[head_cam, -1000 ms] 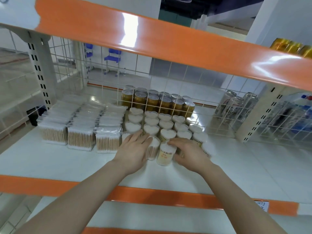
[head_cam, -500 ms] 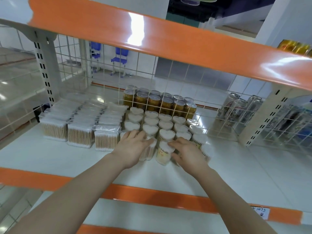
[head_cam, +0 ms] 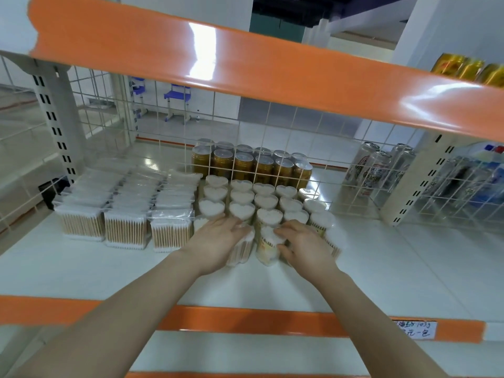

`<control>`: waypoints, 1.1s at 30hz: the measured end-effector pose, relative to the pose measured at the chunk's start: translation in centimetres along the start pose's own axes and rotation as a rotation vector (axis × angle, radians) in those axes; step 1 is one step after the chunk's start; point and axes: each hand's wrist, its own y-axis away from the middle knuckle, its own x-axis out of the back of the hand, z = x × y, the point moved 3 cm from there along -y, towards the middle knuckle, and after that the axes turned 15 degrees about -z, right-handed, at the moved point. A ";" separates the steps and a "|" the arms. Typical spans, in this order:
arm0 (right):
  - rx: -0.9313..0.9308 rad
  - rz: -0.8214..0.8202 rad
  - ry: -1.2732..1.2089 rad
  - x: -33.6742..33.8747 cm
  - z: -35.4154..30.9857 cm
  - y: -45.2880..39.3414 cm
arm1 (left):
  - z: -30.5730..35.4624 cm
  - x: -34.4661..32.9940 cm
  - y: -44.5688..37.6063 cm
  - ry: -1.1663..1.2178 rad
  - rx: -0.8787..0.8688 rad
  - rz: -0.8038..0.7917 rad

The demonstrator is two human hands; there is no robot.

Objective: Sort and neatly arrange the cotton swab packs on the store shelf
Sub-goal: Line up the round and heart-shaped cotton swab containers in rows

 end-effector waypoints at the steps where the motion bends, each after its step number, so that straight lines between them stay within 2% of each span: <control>1: -0.002 0.000 0.004 0.0 0.0 0.0 | 0.0 0.1 0.0 -0.009 -0.008 -0.005; 5: -0.012 -0.014 0.020 0.1 -0.1 0.0 | 0.3 0.4 0.3 -0.076 -0.006 -0.014; 10: -0.017 -0.016 0.022 0.0 -0.3 -0.2 | 1.0 0.3 0.7 -0.212 0.017 0.116; 12: -0.018 -0.011 0.017 0.0 -0.4 -0.2 | 1.2 0.0 0.6 -0.190 0.023 0.157; 15: -0.027 -0.008 0.020 0.1 -0.5 -0.1 | 1.9 0.4 0.9 -0.085 0.032 0.086; 23: -0.037 0.014 0.005 -0.1 -0.4 0.0 | 2.3 -0.1 0.7 -0.071 0.171 0.237; 29: -0.014 0.022 -0.003 0.0 -0.3 0.0 | 1.3 -0.1 1.3 -0.191 0.084 0.393; 33: 0.013 0.016 0.002 0.1 -0.4 -0.1 | -0.5 -0.7 1.4 -0.208 -0.026 0.326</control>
